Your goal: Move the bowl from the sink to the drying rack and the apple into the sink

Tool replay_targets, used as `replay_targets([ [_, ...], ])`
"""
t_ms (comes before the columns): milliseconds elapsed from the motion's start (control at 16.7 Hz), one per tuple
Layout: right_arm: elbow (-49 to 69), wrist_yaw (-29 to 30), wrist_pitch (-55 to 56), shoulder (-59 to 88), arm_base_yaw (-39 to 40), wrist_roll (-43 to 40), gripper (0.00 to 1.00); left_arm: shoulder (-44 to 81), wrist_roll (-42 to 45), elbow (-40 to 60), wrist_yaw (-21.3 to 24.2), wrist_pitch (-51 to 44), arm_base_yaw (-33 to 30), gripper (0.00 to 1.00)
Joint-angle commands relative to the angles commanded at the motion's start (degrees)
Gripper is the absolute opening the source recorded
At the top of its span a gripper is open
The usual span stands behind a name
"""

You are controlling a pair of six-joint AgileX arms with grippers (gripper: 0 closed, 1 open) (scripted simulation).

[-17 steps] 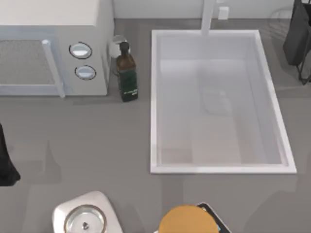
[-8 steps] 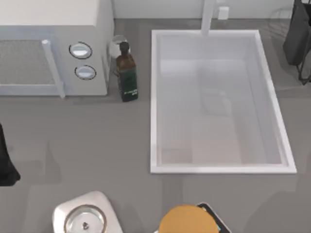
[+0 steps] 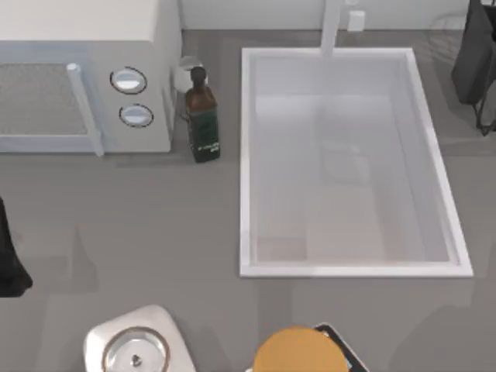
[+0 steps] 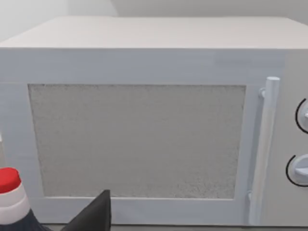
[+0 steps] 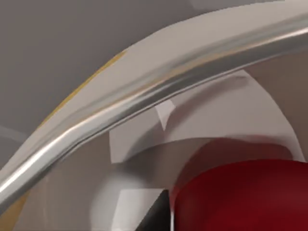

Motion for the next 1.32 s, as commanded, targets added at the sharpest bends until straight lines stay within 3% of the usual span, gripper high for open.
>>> replay_targets([
  [840,15.08,-0.12,-23.18,-7.56,-0.19,-0.36,0.0,0.0,0.0,0.0,0.0,0.0,0.0,1.0],
  [1140,15.32,-0.08,-23.4,-7.72,-0.12,-0.22,0.0,0.0,0.0,0.0,0.0,0.0,0.0,1.0],
  [1320,14.34,2.89,-19.87,-6.18,1.49,1.95,0.0,0.0,0.0,0.0,0.0,0.0,0.0,1.0],
])
